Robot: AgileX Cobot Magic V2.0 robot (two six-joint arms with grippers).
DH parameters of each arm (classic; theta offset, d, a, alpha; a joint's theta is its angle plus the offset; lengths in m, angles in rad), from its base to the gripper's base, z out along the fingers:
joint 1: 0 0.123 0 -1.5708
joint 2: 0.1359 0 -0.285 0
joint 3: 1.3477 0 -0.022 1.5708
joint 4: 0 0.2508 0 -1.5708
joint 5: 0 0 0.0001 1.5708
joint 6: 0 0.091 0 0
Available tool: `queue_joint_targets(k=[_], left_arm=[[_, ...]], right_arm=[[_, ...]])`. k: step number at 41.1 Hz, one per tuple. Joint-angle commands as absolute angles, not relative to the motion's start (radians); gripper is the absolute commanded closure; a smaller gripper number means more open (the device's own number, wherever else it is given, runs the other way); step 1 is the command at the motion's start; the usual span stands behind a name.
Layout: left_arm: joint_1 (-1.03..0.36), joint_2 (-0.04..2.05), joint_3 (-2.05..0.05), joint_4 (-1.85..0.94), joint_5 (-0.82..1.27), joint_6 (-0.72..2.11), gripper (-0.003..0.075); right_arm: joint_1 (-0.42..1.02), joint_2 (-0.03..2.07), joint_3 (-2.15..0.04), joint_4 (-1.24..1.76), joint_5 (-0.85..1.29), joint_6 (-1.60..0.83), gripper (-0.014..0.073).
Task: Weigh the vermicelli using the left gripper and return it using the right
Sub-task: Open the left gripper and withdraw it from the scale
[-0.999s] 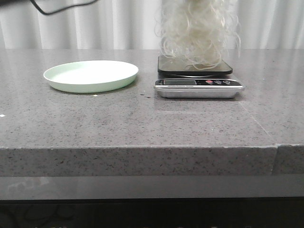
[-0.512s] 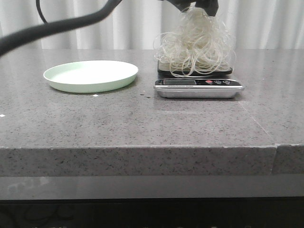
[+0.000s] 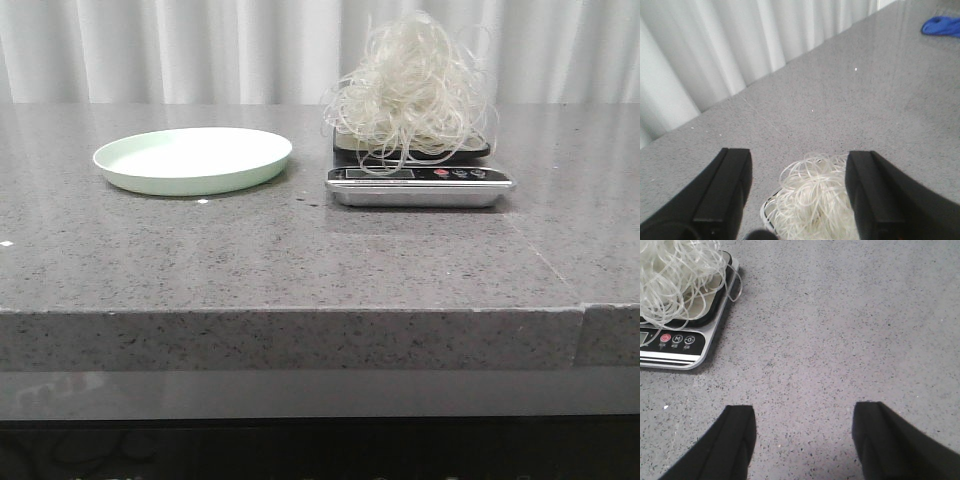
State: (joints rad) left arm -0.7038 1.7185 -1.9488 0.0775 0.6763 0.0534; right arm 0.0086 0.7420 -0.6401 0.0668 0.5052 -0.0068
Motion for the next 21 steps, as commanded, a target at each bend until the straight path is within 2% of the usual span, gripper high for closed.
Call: queue_joint_targets(k=[1, 12, 21], left_arm=[[-0.707, 1.603, -1.964, 0.08, 0.655, 0.022, 0.025], [-0.707, 1.409, -1.737, 0.078, 0.637, 0.0, 0.025], [-0.707, 1.215, -1.46, 0.061, 0.524, -0.011, 0.025]], right_arm=[[0.007, 0.743, -0.667, 0.071, 0.448, -0.018, 0.0069], [0.079, 0.743, -0.679, 0.07, 0.479, -0.033, 0.0069], [0.149, 0.762, -0.721, 0.07, 0.511, -0.051, 0.0069]])
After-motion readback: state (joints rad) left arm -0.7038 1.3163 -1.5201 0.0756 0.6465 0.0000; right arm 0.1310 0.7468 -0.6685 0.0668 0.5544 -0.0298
